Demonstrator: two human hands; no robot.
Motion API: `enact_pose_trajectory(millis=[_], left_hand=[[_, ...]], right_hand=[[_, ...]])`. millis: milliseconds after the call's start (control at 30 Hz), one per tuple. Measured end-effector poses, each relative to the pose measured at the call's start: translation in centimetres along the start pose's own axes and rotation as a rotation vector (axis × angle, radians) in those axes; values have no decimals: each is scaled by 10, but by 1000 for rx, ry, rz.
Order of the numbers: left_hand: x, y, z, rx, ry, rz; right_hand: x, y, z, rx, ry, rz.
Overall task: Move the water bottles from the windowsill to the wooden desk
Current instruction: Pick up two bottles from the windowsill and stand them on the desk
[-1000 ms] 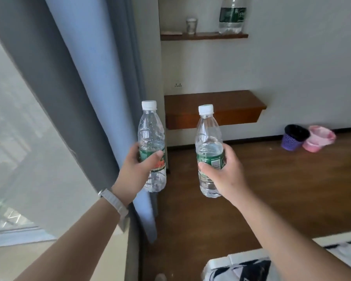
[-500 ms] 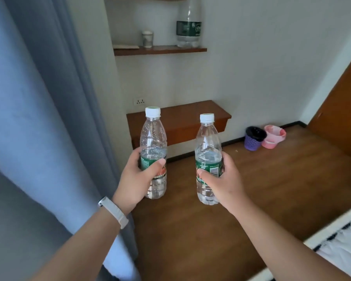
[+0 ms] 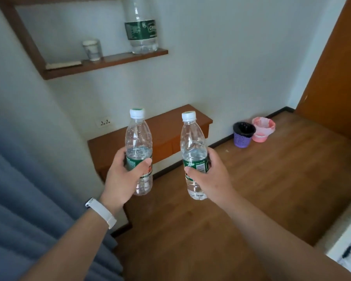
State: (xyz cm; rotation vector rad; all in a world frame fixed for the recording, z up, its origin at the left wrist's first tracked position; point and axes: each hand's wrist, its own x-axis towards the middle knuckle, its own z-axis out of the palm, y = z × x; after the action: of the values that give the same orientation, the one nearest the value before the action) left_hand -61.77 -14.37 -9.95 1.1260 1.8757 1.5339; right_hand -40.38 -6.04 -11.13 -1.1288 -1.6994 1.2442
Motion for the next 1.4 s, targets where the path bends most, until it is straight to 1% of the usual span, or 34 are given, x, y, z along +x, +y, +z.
enact_pose_trajectory(millis=[200, 433, 700, 900, 1033, 1167, 1300, 1400], left_hand=[[50, 28, 42, 20, 3, 45], [93, 40, 79, -29, -6, 3], [162, 32, 100, -39, -67, -12], [234, 12, 118, -121, -83, -46], [289, 3, 137, -184, -109, -80], [341, 2, 156, -220, -138, -79], [379, 6, 169, -246, -182, -45], [396, 8, 171, -237, -152, -47]], right_hand=[[56, -4, -40, -7, -3, -4], [104, 0, -70, -35, 13, -40], [169, 6, -64, -34, -5, -39], [240, 11, -53, -52, 24, -40], [285, 16, -59, -104, 51, -11], [336, 13, -66, -155, 90, -22], [379, 8, -61, -127, 102, -59], [405, 9, -51, -82, 80, -54]])
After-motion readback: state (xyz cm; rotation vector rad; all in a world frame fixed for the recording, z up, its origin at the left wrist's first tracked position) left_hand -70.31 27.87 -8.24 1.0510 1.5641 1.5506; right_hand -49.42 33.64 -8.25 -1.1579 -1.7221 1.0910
